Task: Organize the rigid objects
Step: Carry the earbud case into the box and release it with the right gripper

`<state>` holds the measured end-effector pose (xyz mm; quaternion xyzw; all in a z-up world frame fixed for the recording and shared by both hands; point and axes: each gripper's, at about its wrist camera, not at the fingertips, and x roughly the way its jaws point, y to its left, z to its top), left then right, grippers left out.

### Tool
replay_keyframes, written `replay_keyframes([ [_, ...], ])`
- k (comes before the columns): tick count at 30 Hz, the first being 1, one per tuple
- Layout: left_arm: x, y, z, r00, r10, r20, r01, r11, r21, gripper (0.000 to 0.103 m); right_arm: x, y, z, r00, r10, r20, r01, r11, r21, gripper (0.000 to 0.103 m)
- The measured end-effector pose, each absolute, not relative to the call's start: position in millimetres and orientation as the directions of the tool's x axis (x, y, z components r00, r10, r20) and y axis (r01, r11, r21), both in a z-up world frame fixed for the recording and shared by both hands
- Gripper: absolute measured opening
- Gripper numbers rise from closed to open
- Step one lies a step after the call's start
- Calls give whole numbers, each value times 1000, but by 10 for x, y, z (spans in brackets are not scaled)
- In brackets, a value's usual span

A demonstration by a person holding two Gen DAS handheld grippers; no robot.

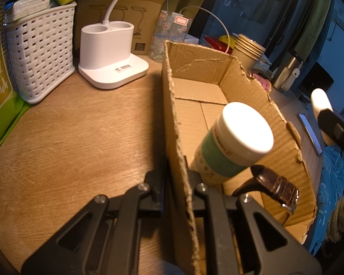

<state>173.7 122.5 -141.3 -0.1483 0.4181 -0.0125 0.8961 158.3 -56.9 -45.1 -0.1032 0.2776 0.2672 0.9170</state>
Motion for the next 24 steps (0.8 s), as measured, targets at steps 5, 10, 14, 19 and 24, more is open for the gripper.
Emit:
replay_keyframes([
  [5, 1736, 1222, -1412, 650, -147, -746, -102, 956, -277, 11, 1560, -382, -523, 681, 447, -580, -579, 814, -53, 57],
  [10, 1736, 1222, -1412, 650, -146, -746, -102, 956, -276, 11, 1575, -286, -594, 667, 447, -595, -592, 803, -61, 57],
  [14, 1737, 1225, -1413, 650, -146, -746, -102, 956, -276, 11, 1617, -256, -690, 662, 433, -613, -587, 807, -64, 57],
  [19, 1736, 1224, -1412, 650, -146, -746, -102, 956, -276, 11, 1646, -230, -741, 647, 429, -630, -591, 804, -59, 58],
  [24, 1735, 1220, -1412, 650, -146, -746, -102, 956, -276, 11, 1639, -225, -762, 640, 435, -633, -596, 801, -52, 58],
])
